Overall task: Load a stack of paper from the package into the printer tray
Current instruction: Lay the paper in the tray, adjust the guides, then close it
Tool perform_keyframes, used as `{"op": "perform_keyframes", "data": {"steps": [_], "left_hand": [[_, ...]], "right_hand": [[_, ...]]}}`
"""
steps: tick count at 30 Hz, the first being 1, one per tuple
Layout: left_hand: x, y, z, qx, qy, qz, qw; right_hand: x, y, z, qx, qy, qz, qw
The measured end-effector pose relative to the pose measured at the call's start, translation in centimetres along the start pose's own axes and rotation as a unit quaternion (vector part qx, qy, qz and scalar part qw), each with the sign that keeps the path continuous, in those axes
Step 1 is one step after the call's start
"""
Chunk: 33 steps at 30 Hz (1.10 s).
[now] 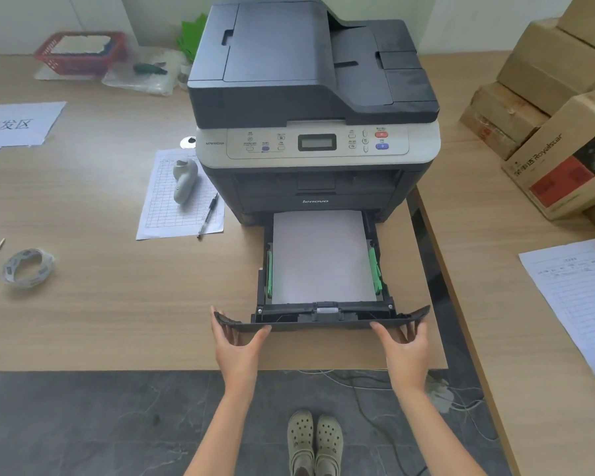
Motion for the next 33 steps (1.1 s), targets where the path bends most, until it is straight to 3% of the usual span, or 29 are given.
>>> {"op": "perform_keyframes", "data": {"steps": [19,33], "left_hand": [[-4.9,5.6,9.7,-0.026,0.003,-0.036,0.999],[-8.3,8.7,16.7,-0.036,0.001,-0.056,0.998]], "right_hand": [[-4.0,-6.1,9.5,0.067,0.028,-0.044,0.996],[-7.5,-10.5,16.1,0.080,0.001,0.004,0.997]]}}
Point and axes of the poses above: each hand's wrist, its own z-axis towards the middle knuckle, its own x-axis out of the back of the hand, y = z × x, the point moved 10 cm from there along z, towards the middle knuckle, and after that the axes turned 3 degrees about -y, right-handed, at the moved point
